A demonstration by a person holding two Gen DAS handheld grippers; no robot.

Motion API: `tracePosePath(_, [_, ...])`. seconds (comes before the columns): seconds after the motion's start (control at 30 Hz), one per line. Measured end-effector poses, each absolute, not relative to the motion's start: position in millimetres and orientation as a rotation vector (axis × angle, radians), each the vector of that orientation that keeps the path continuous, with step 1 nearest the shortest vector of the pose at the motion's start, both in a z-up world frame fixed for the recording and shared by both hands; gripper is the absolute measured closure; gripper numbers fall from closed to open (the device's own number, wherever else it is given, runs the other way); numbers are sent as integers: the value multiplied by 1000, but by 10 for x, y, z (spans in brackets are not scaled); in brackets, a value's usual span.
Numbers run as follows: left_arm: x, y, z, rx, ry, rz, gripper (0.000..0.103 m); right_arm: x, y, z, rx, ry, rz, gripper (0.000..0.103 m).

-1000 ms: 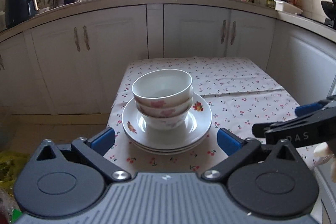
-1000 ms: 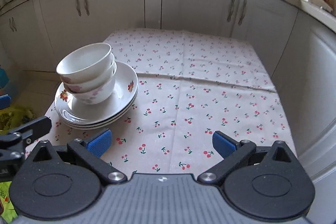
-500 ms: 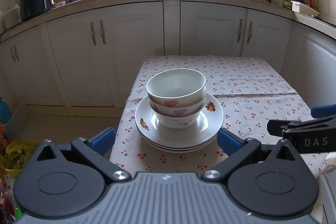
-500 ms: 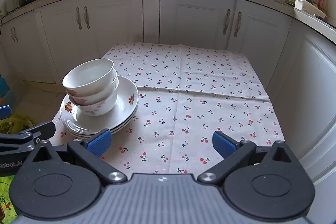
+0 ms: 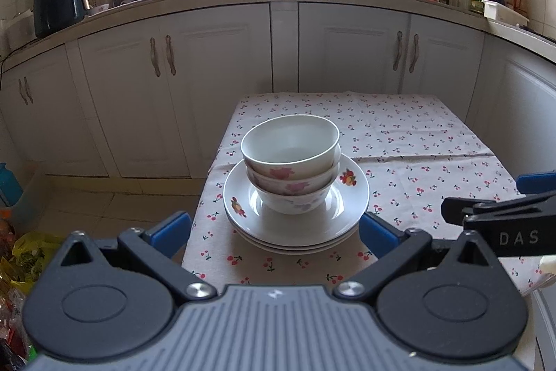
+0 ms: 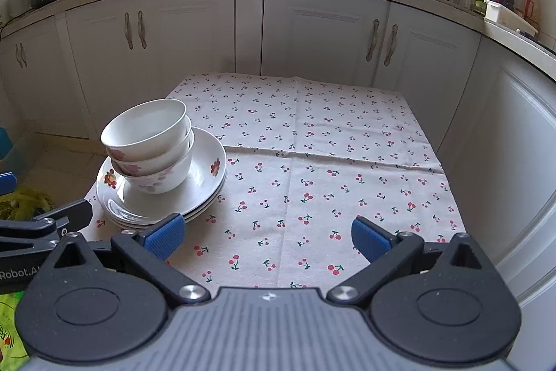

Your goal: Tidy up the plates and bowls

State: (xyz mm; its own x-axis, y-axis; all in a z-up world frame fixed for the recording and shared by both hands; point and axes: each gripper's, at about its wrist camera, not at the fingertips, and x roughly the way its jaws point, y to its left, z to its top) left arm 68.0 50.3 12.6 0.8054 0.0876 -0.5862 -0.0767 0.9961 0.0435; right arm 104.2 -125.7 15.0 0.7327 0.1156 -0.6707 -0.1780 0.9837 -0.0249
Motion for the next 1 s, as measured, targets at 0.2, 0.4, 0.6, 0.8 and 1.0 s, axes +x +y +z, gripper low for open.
tracePosePath(0.2, [662, 497, 133, 22, 618, 85, 1, 1014, -1264, 165, -91, 717, 153, 0])
tracePosePath(0.4, [631, 484, 149, 24, 609, 82, 1, 984, -1274, 184, -93, 705, 146, 0])
tracePosePath(0.6, [610, 471, 168, 30, 603, 79, 1, 956, -1276, 199, -95, 695, 140, 0])
tracePosePath(0.8, [604, 459, 175, 34, 599, 71, 1, 944, -1280, 203, -100, 695, 135, 0])
tracePosePath(1.0, [609, 473, 181, 34, 600, 69, 1, 945, -1286, 210, -101, 694, 132, 0])
